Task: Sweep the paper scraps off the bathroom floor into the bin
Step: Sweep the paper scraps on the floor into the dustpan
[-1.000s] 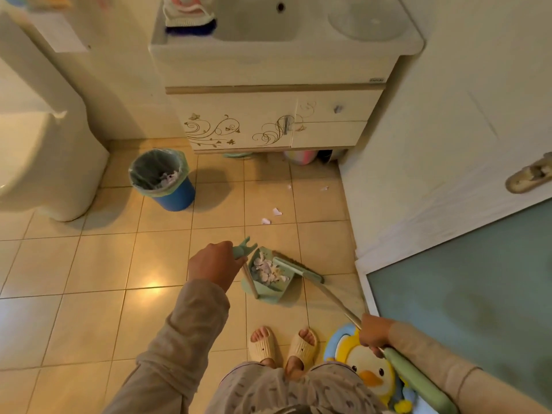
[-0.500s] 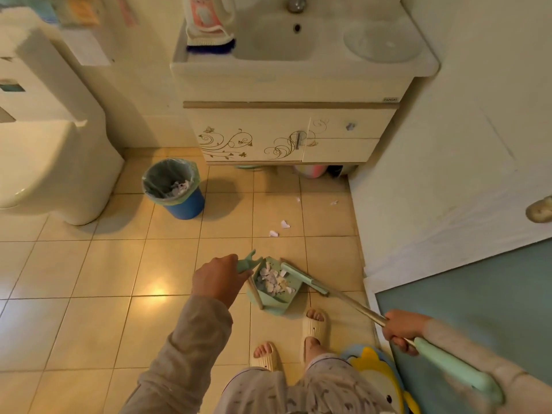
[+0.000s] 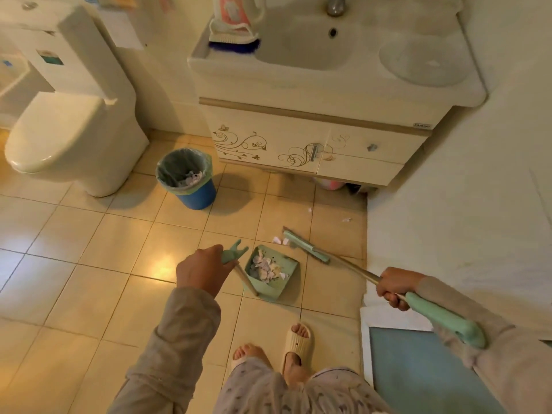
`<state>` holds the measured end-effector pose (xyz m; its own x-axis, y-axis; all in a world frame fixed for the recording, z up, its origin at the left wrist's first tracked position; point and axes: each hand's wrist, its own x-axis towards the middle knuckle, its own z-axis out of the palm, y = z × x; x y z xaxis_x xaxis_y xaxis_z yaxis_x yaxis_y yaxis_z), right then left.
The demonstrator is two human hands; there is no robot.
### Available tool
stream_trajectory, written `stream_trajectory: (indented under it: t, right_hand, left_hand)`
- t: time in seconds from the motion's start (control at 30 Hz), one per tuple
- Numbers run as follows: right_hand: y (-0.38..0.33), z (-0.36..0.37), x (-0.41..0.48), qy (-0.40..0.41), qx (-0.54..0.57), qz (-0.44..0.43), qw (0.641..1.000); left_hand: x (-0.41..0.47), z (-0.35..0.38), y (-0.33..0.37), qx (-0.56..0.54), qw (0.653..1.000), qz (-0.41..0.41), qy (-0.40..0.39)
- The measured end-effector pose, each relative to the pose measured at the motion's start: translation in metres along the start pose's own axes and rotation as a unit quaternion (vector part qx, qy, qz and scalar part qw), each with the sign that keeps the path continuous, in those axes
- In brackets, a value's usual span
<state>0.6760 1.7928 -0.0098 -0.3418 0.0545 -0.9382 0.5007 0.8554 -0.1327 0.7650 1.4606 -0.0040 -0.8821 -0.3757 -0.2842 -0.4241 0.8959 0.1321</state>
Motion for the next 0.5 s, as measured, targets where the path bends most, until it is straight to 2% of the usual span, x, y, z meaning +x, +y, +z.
stream_trajectory:
  t: [0.33,0.5]
  right_hand:
    - [-0.067,-0.008,0.030,0.037,-0.088,-0.020,0.995]
    - [-0.074,0.038,0.030,0.013,-0.278,-0.023,0.960]
  left_hand:
    - [0.018,-0.009,-0.004,-0.018,0.998,-0.054,-0.008]
    - [0.026,-0.011,-0.006,-0.027,0.998,-0.053,-0.008]
